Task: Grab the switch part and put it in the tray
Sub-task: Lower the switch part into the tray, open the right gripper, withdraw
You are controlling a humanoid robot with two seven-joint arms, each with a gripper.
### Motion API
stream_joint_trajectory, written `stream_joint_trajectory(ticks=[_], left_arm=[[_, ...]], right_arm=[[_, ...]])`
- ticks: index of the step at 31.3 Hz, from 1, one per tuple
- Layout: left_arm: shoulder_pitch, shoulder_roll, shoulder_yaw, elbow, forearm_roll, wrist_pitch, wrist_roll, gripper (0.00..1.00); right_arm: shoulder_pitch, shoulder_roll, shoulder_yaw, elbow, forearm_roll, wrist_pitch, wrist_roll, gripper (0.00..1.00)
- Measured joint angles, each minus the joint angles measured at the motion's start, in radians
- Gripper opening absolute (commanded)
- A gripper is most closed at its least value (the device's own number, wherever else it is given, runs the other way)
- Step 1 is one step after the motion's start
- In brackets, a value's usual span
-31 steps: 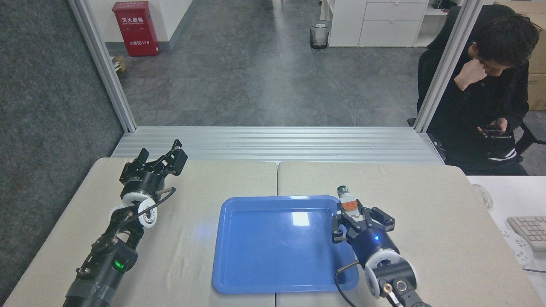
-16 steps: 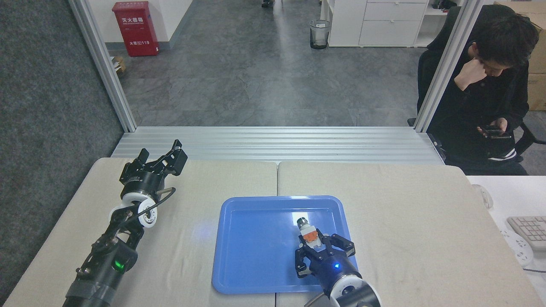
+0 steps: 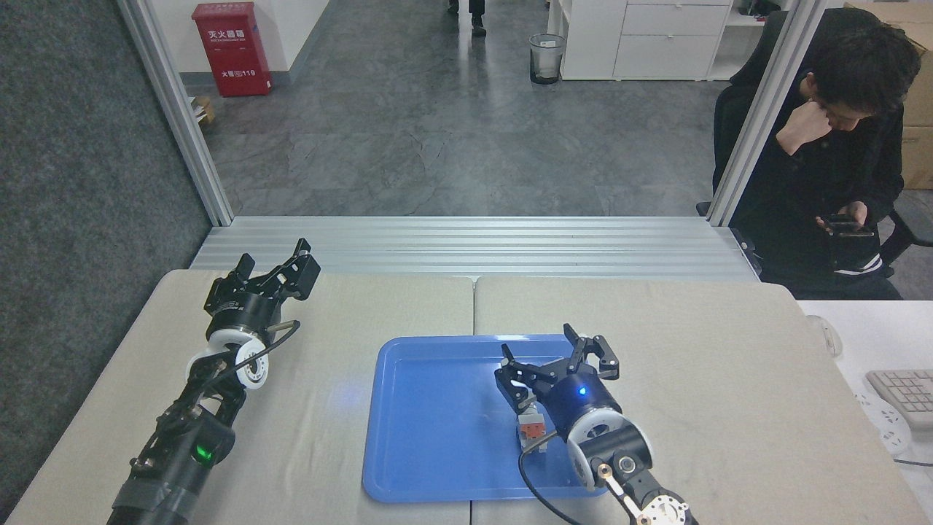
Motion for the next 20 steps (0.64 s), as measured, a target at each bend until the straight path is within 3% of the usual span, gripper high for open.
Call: stream_joint_trajectory(ticks=[9, 20], left_arm=[[0.000, 0.000, 0.000, 0.000, 0.000, 0.000, 0.000, 1.00], [0.000, 0.000, 0.000, 0.000, 0.000, 0.000, 0.000, 1.00]], right_arm=[[-0.089, -0.097, -0.157, 0.066, -0.120, -0.241, -0.112, 0.99], [-0.123, -0.243, -0.268, 0.215, -0.200, -0.295, -0.294, 0.99]])
